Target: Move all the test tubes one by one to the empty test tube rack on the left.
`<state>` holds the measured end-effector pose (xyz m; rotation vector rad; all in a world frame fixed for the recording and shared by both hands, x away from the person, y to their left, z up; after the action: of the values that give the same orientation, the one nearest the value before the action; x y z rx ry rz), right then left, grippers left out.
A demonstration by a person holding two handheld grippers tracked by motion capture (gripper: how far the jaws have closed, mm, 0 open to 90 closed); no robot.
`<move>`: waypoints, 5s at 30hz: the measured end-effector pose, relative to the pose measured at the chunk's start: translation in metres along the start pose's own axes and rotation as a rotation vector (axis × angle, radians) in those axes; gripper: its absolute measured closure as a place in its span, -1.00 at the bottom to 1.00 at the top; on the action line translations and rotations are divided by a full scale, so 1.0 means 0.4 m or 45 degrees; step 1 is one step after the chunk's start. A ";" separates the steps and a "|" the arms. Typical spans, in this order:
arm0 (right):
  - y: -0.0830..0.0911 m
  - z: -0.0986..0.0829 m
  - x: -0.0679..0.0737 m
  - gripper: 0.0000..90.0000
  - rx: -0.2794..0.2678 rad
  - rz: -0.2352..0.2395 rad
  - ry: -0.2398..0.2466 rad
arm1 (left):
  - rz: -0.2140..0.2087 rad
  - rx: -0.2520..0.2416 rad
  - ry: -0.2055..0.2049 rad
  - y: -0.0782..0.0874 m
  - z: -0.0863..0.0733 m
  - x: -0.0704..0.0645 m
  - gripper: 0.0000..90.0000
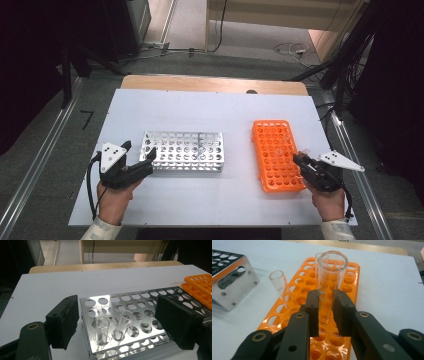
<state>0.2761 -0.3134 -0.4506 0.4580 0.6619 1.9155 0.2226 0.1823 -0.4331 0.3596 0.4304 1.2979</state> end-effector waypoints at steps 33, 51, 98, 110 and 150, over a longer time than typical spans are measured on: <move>0.020 0.009 0.181 0.62 0.041 0.278 0.186 | -0.073 0.038 -0.052 -0.009 -0.008 -0.052 -0.64; -0.052 0.020 0.298 0.62 0.107 0.372 0.319 | -0.133 0.065 -0.097 -0.024 -0.015 -0.103 -0.64; -0.158 0.044 0.516 0.62 0.198 0.544 0.507 | -0.479 0.106 -0.326 -0.059 -0.050 -0.300 0.02; -0.152 0.043 0.534 0.62 0.196 0.565 0.524 | -0.480 0.116 -0.385 -0.065 -0.061 -0.318 0.61; -0.126 0.043 0.509 -0.20 0.202 0.583 0.501 | -0.268 0.008 -0.112 0.008 0.054 -0.096 0.66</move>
<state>0.2372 -0.1070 -0.4643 0.3526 1.0385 2.4296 0.2225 0.1454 -0.4089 0.3656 0.3871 1.0720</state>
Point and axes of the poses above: each handheld gripper's, and its own axes: y roughly backward along the jaws, z roughly out of its top, x roughly to its left, the point moved 2 cm from there along -y, roughly forward along the jaws, and after that the axes turned 8 degrees about x, right-handed, at the moved point
